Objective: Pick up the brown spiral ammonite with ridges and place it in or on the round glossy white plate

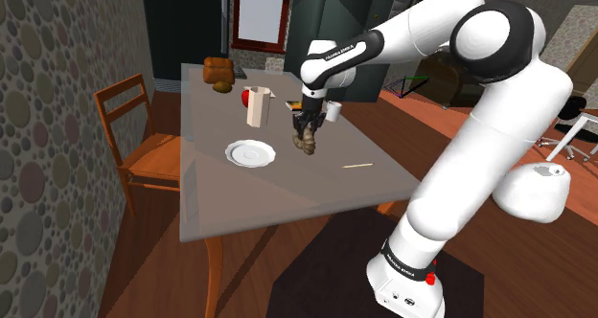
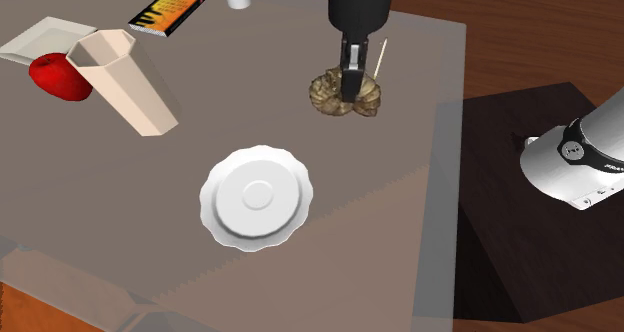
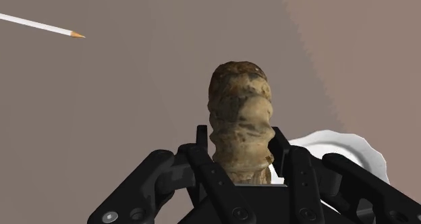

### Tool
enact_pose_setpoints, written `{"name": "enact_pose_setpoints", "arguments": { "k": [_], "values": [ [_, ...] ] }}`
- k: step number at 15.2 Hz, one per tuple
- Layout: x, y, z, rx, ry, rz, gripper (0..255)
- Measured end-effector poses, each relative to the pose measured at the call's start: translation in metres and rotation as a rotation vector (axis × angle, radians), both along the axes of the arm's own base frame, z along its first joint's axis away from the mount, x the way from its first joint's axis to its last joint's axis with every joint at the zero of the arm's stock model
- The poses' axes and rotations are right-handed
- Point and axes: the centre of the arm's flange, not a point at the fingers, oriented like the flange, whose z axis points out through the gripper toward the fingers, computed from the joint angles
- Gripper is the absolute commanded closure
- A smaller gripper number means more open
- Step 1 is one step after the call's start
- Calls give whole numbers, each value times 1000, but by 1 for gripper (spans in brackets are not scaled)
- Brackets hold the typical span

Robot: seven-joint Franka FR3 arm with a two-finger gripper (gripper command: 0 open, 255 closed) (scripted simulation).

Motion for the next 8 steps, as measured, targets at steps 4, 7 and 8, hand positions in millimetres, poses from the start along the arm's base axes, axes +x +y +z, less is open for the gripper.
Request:
{"name": "enact_pose_setpoints", "arguments": {
  "k": [4,7,8],
  "values": [
    [48,25,3,0,0,0,255],
    [83,44,5,0,0,0,255],
    [93,50,6,0,0,0,255]
  ]
}}
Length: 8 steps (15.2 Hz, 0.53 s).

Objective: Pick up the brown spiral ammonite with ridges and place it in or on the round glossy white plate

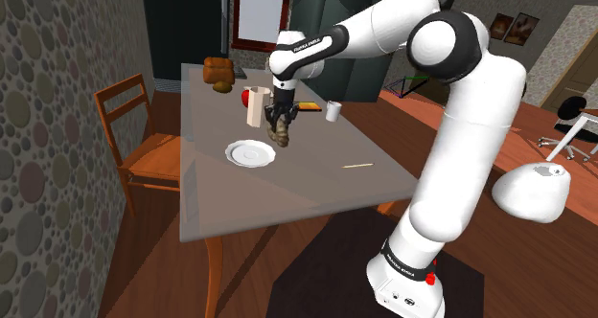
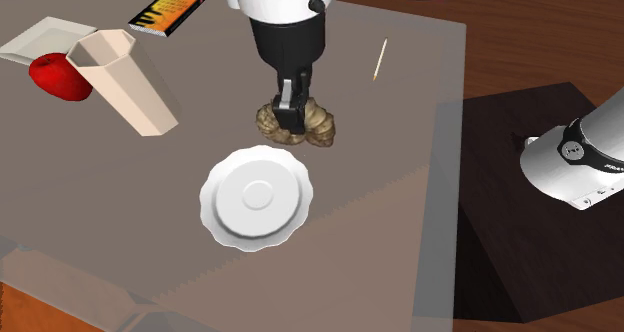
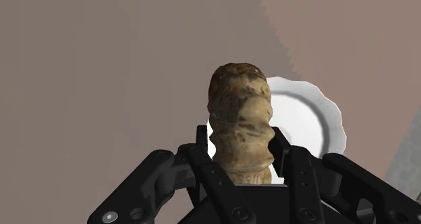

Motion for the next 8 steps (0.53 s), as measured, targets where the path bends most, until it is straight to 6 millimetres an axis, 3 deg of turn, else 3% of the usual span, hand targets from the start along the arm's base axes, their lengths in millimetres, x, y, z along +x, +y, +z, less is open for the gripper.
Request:
{"name": "enact_pose_setpoints", "arguments": {
  "k": [6,8],
  "values": [
    [75,34,7,0,0,0,255],
    [85,43,0,0,1,0,255]
  ]
}}
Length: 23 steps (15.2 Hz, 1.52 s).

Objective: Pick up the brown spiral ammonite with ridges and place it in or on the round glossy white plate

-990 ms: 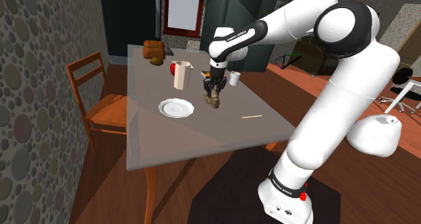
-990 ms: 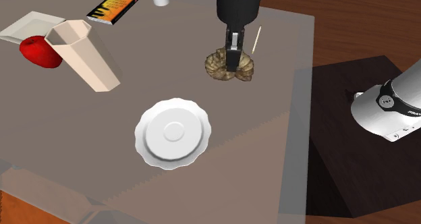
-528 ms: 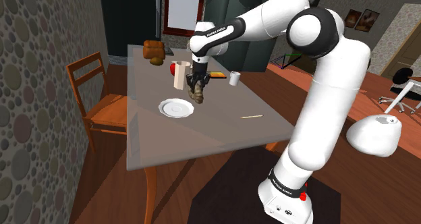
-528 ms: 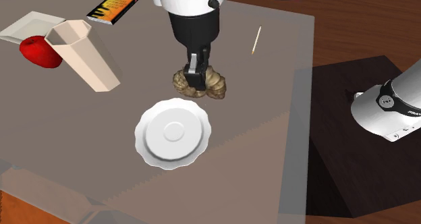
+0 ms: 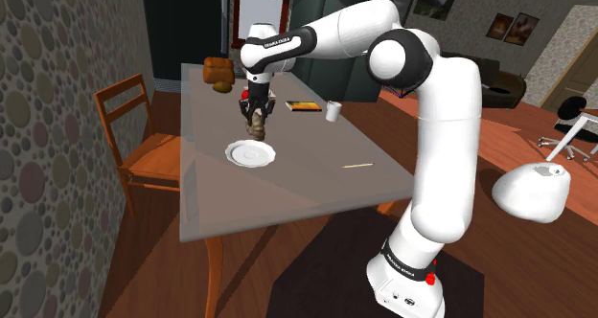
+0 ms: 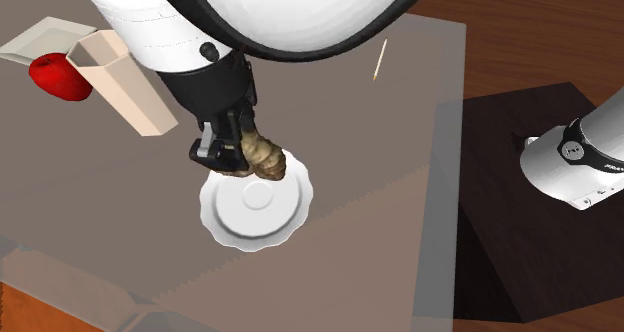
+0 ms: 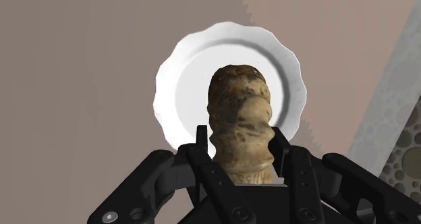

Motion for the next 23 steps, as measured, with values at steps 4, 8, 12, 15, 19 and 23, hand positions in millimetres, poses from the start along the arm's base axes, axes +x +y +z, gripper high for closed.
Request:
{"name": "enact_pose_setpoints", "arguments": {
  "k": [4,8,12,15,19,23],
  "values": [
    [4,3,-20,0,0,-1,255],
    [4,1,-42,0,0,-1,255],
    [5,1,-62,0,0,-1,255],
    [4,1,-78,0,0,-1,255],
    [4,2,-81,0,0,-1,255],
    [4,2,-81,0,-1,-1,0]
  ]
}}
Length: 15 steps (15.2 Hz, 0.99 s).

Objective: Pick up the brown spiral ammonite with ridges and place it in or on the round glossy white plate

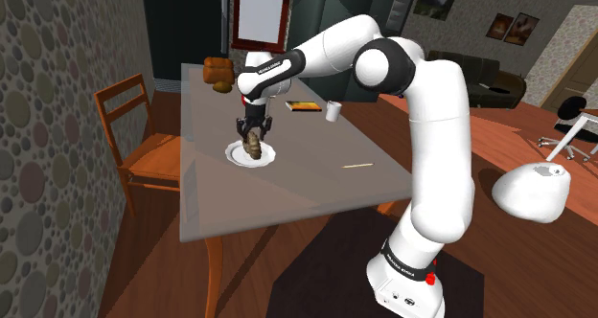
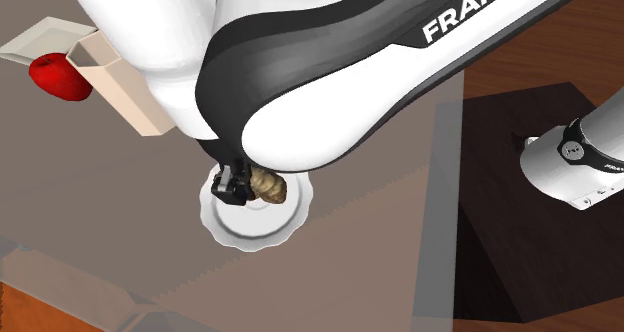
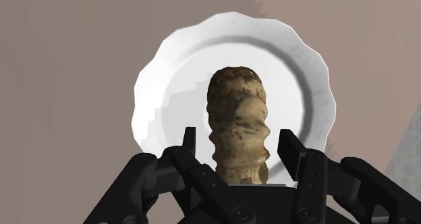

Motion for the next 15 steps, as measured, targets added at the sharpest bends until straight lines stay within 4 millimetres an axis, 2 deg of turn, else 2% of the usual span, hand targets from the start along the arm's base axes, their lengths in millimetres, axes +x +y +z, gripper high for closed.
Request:
{"name": "enact_pose_setpoints", "arguments": {
  "k": [5,10,15],
  "values": [
    [0,0,0,0,0,0,0],
    [2,2,45,0,-2,0,0],
    [2,0,50,0,-1,0,0]
  ]
}}
